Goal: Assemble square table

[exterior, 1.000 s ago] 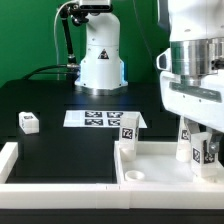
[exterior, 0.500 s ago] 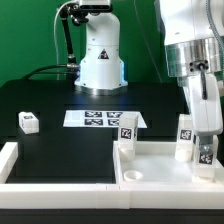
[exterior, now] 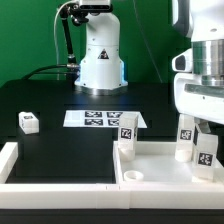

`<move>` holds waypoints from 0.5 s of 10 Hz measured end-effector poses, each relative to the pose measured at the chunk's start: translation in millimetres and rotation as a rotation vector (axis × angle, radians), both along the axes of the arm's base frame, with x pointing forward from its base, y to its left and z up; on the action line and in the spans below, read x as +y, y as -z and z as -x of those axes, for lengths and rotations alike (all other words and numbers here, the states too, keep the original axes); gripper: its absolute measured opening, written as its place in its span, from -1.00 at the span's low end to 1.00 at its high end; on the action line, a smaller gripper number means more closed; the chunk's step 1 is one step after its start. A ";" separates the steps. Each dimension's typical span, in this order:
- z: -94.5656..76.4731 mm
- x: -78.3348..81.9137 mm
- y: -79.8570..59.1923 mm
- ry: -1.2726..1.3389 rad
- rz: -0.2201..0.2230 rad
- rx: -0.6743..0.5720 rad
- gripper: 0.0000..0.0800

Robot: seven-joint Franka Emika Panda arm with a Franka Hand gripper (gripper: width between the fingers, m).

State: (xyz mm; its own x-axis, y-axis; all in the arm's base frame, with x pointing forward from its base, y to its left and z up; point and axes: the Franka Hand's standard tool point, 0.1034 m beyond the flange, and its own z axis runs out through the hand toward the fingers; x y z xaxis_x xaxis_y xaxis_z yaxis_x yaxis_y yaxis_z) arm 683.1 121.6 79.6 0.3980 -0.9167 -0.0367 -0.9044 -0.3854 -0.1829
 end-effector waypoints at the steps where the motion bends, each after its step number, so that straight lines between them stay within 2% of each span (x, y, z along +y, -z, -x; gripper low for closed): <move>1: -0.3 -1.6 0.0 -0.047 0.010 -0.005 0.62; 2: 1.5 -6.1 0.4 -0.225 0.043 -0.001 0.62; 4: -2.7 -25.9 -4.9 -0.615 0.120 0.006 0.62; 5: -1.9 -27.6 -2.4 -0.727 0.141 0.003 0.62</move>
Offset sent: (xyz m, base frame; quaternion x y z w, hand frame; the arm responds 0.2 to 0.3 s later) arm 0.0086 -0.0198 0.0076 -0.0485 -0.0306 -0.4321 0.9000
